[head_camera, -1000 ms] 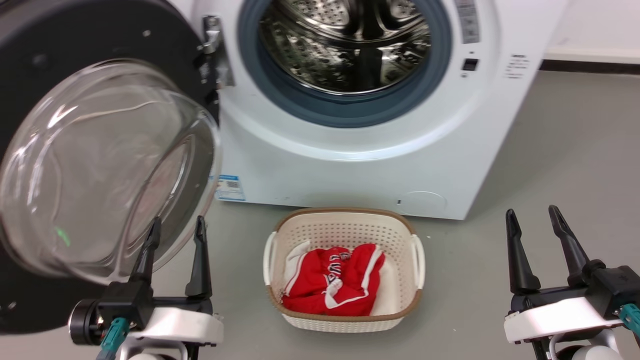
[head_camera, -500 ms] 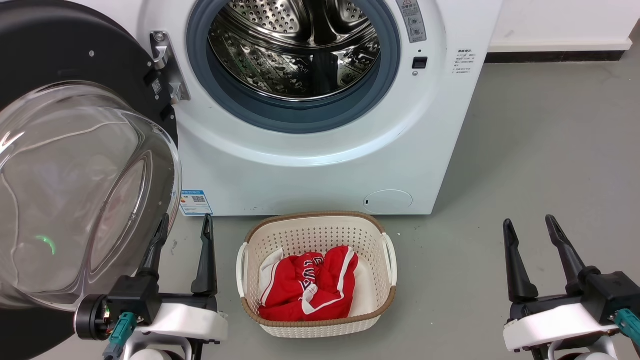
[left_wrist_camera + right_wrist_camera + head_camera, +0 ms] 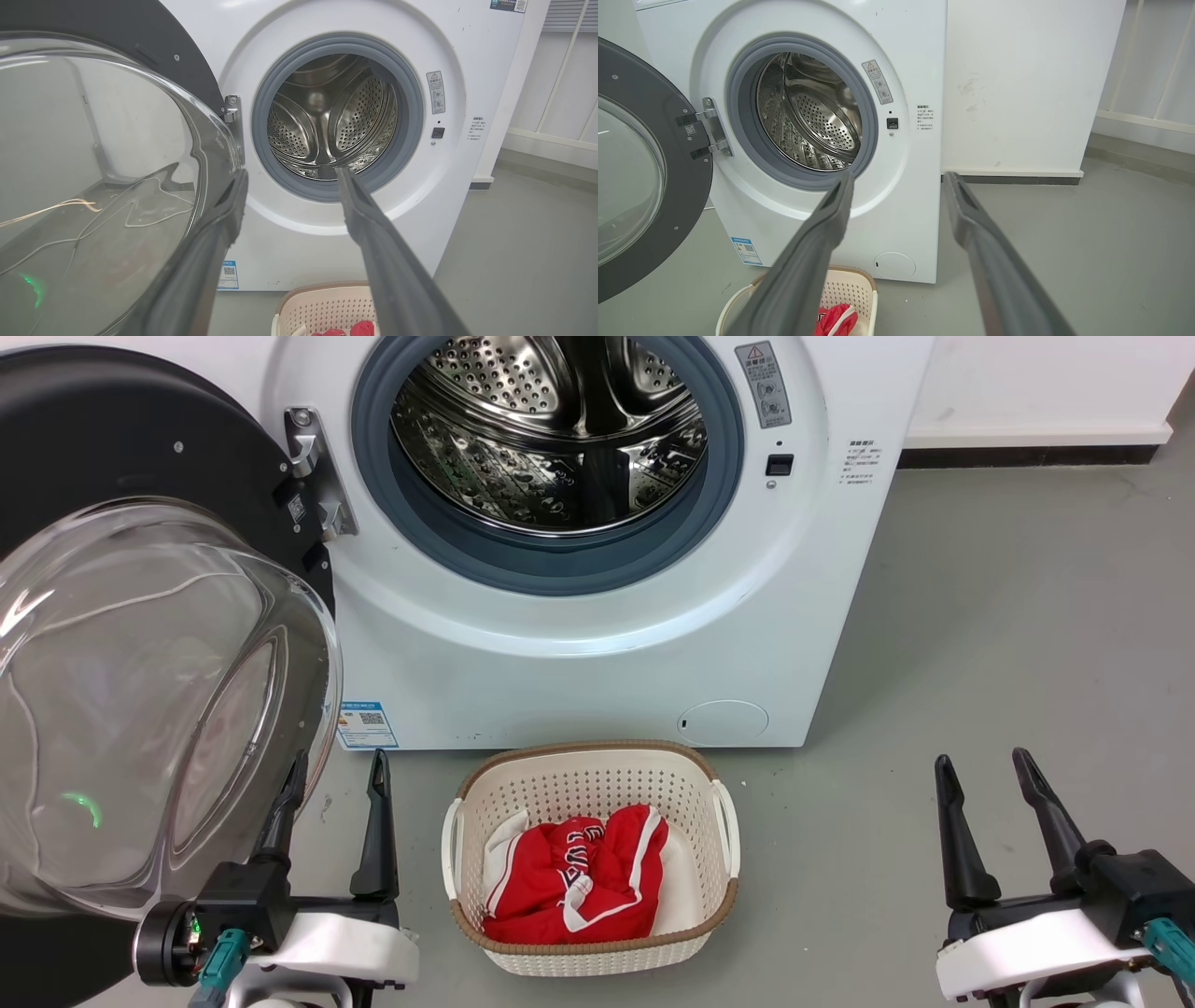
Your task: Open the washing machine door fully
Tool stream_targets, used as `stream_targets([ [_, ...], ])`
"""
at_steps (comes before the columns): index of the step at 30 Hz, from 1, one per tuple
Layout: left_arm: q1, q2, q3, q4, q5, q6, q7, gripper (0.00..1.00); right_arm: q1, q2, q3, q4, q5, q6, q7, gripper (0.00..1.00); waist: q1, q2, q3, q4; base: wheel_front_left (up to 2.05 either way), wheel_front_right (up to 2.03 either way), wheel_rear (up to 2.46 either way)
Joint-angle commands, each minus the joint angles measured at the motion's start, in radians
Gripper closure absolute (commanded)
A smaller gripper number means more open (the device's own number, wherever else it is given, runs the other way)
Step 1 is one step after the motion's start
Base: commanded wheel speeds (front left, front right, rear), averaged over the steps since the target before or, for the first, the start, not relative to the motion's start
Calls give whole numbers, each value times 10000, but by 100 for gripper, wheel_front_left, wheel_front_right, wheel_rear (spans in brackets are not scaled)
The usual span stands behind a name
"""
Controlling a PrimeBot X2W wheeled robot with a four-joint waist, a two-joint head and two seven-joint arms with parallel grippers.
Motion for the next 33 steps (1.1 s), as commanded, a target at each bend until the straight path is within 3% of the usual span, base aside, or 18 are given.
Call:
stream_targets([
  [1, 59, -35, 17, 26, 45, -28, -22, 0, 44, 13, 13, 25, 87, -5, -20, 0, 0, -1, -4, -5, 0, 0, 0],
  [16, 114, -50, 22, -17, 165, -76, -22, 0, 45, 13, 38, 33, 219, -7, -69, 0, 0, -1, -4, -66, 0, 0, 0],
  [17, 18, -41, 30, 6, 144, -67, 0, 100, 17, 0, 39, 49, 167, 0, -18, 100, 0, -1, -4, -67, 0, 0, 0],
  [20, 5, -68, 80, 251, -9, -78, 75, 100, 92, 2, 69, 221, 319, 0, 2, 100, 0, -1, -3, -69, 0, 0, 0],
  [33, -161, -96, 293, 528, -2649, -230, 746, 100, -180, -128, 44, 570, 3116, -1, 462, 100, 0, -1, -10, -53, 0, 0, 0],
])
